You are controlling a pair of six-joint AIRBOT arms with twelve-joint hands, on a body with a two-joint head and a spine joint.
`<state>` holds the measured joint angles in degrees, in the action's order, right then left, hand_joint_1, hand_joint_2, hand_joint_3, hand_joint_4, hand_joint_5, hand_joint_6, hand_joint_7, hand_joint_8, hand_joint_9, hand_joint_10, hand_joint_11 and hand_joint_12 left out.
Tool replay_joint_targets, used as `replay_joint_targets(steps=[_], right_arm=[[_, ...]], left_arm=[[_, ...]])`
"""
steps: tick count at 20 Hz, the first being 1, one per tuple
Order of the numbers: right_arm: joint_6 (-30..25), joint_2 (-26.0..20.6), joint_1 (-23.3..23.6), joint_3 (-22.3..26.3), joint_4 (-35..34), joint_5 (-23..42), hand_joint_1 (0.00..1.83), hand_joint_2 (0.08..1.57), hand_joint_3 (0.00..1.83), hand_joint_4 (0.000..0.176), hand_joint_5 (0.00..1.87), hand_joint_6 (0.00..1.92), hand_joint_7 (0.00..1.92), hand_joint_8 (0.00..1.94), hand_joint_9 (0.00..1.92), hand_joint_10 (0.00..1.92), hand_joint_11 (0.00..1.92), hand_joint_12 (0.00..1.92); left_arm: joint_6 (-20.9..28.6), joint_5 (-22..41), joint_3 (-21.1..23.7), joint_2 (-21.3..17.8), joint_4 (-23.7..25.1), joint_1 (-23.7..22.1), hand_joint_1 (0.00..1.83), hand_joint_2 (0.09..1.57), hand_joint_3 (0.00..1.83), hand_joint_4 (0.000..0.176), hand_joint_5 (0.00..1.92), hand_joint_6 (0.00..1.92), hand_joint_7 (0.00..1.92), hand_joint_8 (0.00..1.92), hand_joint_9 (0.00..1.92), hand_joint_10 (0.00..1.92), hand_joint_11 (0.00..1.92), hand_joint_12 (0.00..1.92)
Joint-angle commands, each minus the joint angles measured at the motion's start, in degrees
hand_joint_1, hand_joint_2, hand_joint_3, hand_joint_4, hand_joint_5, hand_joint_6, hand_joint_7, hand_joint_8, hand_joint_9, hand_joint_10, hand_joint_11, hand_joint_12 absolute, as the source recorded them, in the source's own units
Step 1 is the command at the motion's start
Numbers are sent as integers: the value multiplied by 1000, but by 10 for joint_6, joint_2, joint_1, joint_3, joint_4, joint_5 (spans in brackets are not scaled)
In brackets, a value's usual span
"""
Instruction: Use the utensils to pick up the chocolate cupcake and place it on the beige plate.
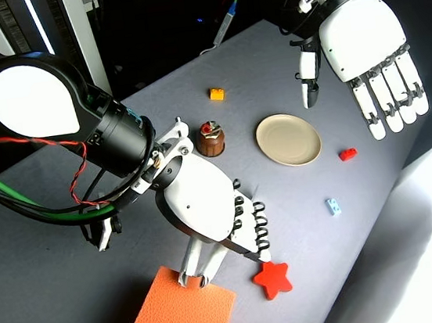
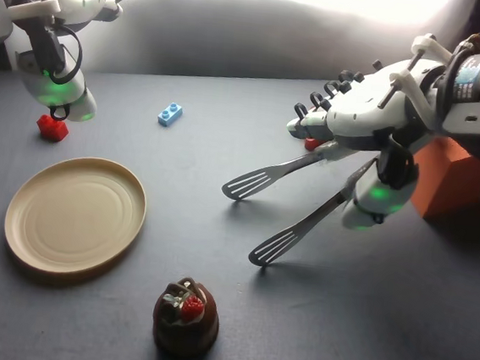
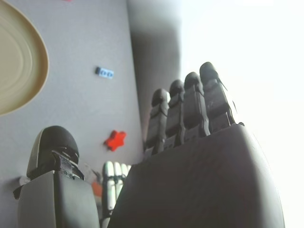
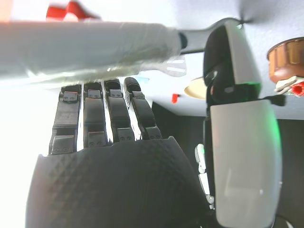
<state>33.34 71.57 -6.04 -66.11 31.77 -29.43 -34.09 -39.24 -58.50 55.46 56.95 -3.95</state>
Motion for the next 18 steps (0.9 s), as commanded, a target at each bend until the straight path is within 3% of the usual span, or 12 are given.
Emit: replay_joint_targets(steps=[1, 8, 14, 17, 18], right_arm=[[1, -1, 3, -4, 16, 38, 715, 998, 0, 0, 0, 0, 0, 0, 0, 0, 0, 0], [17, 14, 0, -27, 37, 33, 689, 988, 0, 0, 0, 0, 0, 0, 0, 0, 0, 0], [15, 30, -2, -46, 37, 16, 820, 999, 0, 0, 0, 0, 0, 0, 0, 0, 0, 0], [15, 40, -2, -56, 37, 14, 817, 1092, 36, 0, 0, 0, 0, 0, 0, 0, 0, 0], [15, 43, -3, -59, 36, 11, 733, 1191, 77, 0, 0, 0, 0, 0, 0, 0, 0, 0]], left_arm=[[-5, 15, 2, -6, 38, -7, 429, 1052, 3, 0, 108, 1, 76, 2, 36, 1, 0, 71], [-5, 15, 2, -5, 38, -7, 426, 1051, 1, 0, 89, 3, 70, 5, 42, 4, 2, 50], [-5, 14, 2, -4, 38, -7, 430, 1043, 0, 0, 105, 1, 89, 0, 56, 1, 0, 101], [-5, 14, 1, -4, 38, -7, 438, 1049, 2, 0, 93, 0, 71, 0, 44, 0, 0, 74], [-5, 14, 1, -4, 38, -7, 447, 1043, 0, 0, 94, 5, 74, 5, 44, 4, 6, 51]])
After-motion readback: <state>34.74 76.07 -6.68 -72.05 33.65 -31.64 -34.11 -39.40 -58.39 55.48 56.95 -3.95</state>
